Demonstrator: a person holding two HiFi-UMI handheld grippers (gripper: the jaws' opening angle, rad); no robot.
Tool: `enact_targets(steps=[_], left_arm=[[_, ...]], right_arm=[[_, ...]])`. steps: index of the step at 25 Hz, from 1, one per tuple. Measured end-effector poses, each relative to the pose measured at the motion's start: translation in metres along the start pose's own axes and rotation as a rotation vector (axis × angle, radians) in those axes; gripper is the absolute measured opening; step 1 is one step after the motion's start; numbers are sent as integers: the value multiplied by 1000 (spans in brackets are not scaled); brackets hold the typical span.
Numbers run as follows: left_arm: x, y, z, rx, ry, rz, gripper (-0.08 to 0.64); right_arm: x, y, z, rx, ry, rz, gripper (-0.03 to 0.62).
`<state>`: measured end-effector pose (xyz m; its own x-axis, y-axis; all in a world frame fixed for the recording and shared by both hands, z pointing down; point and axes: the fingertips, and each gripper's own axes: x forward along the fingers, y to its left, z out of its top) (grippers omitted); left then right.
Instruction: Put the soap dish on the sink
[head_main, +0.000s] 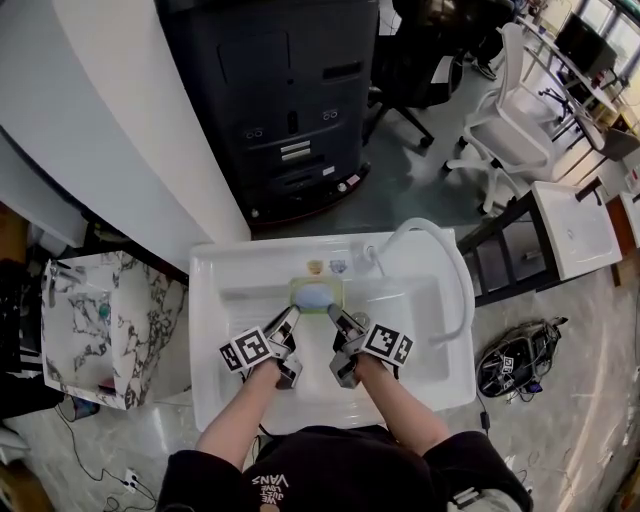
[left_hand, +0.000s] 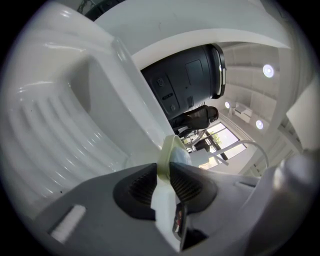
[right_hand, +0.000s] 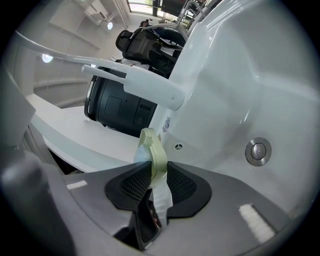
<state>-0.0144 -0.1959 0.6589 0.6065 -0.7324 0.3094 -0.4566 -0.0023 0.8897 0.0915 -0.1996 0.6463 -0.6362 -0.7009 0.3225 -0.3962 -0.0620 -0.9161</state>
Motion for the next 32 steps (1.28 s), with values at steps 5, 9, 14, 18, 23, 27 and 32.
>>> enact_targets(steps=[5,9,14,18,23,27,32], left_arm=[[8,3,6,-19,-15,8,126],[14,4,11,-27,-25,14,126],[19,7,15,-54,-43,18,126],[23,7,18,-68,-54,20,126],[27,7,22,-86,-69,26,126],[31,8,24,-98,-83,28,126],[33,7,27,-103,-94,27,126]], right_arm=[[8,-2,7,7,-6,2,100],[14,-3,13,13,-8,2,100],[21,-5,18,27,-11,3,100],[24,-7,21,47,-17,2,100],[29,-9,25,61,-21,-1,101],[32,-10,29,64,-23,-5,101],[34,-12,31,77,-32,-13,101]])
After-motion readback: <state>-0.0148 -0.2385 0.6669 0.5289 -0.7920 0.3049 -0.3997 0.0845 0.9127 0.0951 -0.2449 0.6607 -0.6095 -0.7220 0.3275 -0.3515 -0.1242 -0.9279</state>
